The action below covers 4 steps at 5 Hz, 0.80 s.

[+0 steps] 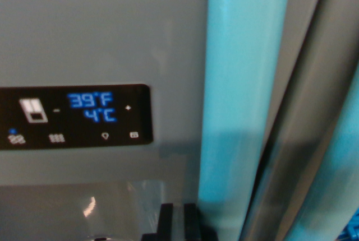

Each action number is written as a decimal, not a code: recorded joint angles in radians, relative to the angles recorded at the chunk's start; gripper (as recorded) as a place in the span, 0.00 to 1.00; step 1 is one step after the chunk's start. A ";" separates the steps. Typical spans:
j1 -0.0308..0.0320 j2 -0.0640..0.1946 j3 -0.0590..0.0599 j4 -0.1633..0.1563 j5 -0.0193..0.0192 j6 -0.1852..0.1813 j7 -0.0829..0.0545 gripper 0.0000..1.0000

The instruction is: Close fridge door

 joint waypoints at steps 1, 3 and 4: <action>0.0000 0.019 -0.002 0.018 0.0000 0.000 0.000 1.00; 0.0000 0.023 -0.003 0.020 0.0000 0.000 0.000 1.00; 0.0000 0.023 -0.003 0.020 0.0000 0.000 0.000 1.00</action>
